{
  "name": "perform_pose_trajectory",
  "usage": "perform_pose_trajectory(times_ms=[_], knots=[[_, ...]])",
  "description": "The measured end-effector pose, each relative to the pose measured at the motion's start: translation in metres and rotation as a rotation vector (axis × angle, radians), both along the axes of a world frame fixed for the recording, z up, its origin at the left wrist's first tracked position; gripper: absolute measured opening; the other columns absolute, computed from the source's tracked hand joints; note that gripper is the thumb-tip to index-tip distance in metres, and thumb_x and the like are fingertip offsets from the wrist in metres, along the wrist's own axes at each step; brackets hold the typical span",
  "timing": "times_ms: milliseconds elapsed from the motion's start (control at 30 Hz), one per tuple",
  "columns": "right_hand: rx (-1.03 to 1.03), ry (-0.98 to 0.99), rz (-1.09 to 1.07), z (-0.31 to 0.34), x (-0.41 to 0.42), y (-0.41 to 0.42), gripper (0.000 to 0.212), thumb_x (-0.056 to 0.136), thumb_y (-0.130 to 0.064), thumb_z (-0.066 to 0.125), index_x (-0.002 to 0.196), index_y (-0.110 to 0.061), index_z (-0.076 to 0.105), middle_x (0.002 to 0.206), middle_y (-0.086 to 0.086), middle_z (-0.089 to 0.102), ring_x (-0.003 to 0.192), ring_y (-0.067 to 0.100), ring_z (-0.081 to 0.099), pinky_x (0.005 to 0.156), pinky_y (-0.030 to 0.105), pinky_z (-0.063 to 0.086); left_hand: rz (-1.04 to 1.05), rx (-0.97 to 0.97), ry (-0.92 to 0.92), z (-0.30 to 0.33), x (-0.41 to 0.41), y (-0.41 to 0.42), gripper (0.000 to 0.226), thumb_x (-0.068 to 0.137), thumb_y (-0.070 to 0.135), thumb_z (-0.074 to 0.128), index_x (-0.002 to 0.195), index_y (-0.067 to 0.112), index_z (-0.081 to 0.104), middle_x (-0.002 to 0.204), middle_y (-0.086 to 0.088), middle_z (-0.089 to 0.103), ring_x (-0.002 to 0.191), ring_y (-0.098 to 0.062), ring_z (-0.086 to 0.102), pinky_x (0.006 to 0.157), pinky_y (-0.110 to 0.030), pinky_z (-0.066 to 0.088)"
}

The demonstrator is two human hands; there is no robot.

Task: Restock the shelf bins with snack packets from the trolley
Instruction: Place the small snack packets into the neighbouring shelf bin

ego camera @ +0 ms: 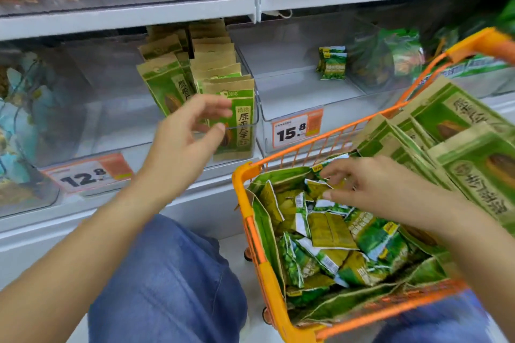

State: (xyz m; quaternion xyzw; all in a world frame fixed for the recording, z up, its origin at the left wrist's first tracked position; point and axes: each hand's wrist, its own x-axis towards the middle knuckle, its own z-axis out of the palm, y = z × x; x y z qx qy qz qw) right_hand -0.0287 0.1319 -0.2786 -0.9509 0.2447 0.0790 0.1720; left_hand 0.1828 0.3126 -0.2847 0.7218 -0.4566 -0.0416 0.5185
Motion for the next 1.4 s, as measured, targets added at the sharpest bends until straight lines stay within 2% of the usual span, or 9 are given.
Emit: perform_pose_trajectory(times_ms=[233,400,567,833,967,1067,1167,1267,1400], knots=[[-0.237,-0.078,-0.127,-0.004,-0.048,-0.001,0.032,0.085,-0.043,0.066,0.114,-0.031,0.062,0.106,-0.01,0.066,0.101,0.015,0.062,0.081,0.033,0.052,-0.435,0.341,-0.347,-0.031,-0.056,-0.017,0.027,0.085,0.017,0.053,0.102,0.028,0.072,0.103,0.015,0.067,0.105,-0.008,0.055,0.097,-0.035,0.043],[-0.695,-0.493,-0.371,-0.008,-0.081,-0.007,0.029,0.077,-0.028,0.075,0.101,-0.015,0.068,0.093,0.009,0.064,0.086,0.031,0.053,0.066,0.037,0.046,-0.484,0.354,-0.356,-0.029,-0.081,-0.042,0.029,0.092,0.034,0.045,0.107,0.031,0.07,0.105,0.017,0.066,0.109,-0.003,0.053,0.098,-0.034,0.043],[-0.493,-0.104,-0.519,0.0,-0.103,-0.013,0.049,0.077,-0.069,0.054,0.104,-0.028,0.057,0.096,-0.005,0.063,0.088,0.024,0.064,0.064,0.031,0.044,-0.504,0.366,-0.307,-0.03,-0.097,-0.062,0.029,0.092,0.04,0.043,0.109,0.037,0.066,0.105,0.019,0.064,0.107,0.0,0.051,0.095,-0.03,0.043],[-0.457,-0.197,-0.297,-0.015,-0.111,-0.016,0.065,0.074,-0.054,0.072,0.128,-0.023,0.056,0.116,0.004,0.055,0.107,0.027,0.052,0.084,0.037,0.043,-0.49,0.4,-0.26,-0.027,-0.109,-0.068,0.022,0.097,0.03,0.051,0.111,0.04,0.064,0.112,0.021,0.06,0.111,0.003,0.047,0.095,-0.025,0.039],[-0.461,-0.203,-0.263,-0.023,-0.097,-0.02,0.049,0.075,-0.047,0.074,0.111,-0.014,0.065,0.124,0.006,0.055,0.114,0.03,0.05,0.09,0.038,0.04,-0.494,0.409,-0.241,-0.025,-0.111,-0.064,0.022,0.097,0.031,0.051,0.111,0.041,0.064,0.114,0.022,0.059,0.112,0.005,0.049,0.096,-0.022,0.039],[-0.229,-0.575,-0.423,-0.013,-0.085,-0.012,0.025,0.077,-0.036,0.076,0.091,-0.022,0.062,0.098,-0.006,0.064,0.092,0.018,0.059,0.074,0.028,0.038,-0.469,0.317,0.015,-0.019,-0.11,-0.061,0.021,0.095,0.025,0.056,0.106,0.039,0.066,0.111,0.024,0.064,0.107,0.009,0.054,0.091,-0.012,0.042],[0.303,-0.99,-0.6,0.007,-0.069,-0.007,0.015,0.079,-0.025,0.076,0.084,-0.024,0.062,0.08,-0.01,0.07,0.078,0.01,0.066,0.074,0.03,0.049,-0.381,0.17,0.419,-0.006,-0.103,-0.062,0.023,0.093,0.016,0.059,0.11,0.03,0.064,0.111,0.015,0.067,0.102,0.005,0.06,0.085,-0.009,0.046],[0.822,-1.027,-0.601,0.015,-0.044,0.0,0.019,0.074,-0.026,0.072,0.087,-0.015,0.064,0.077,0.002,0.072,0.07,0.018,0.067,0.075,0.044,0.05,-0.293,0.172,0.556,0.01,-0.095,-0.061,0.02,0.093,0.026,0.056,0.113,0.028,0.062,0.111,0.009,0.068,0.1,-0.002,0.064,0.086,-0.02,0.052],[0.963,-0.953,-0.512,0.011,-0.003,0.024,0.028,0.068,-0.028,0.07,0.09,-0.011,0.065,0.074,0.003,0.072,0.063,0.016,0.067,0.061,0.031,0.054,-0.287,0.157,0.662,0.023,-0.084,-0.045,0.022,0.091,0.025,0.058,0.109,0.017,0.067,0.098,0.002,0.074,0.089,-0.009,0.069,0.079,-0.028,0.056]])
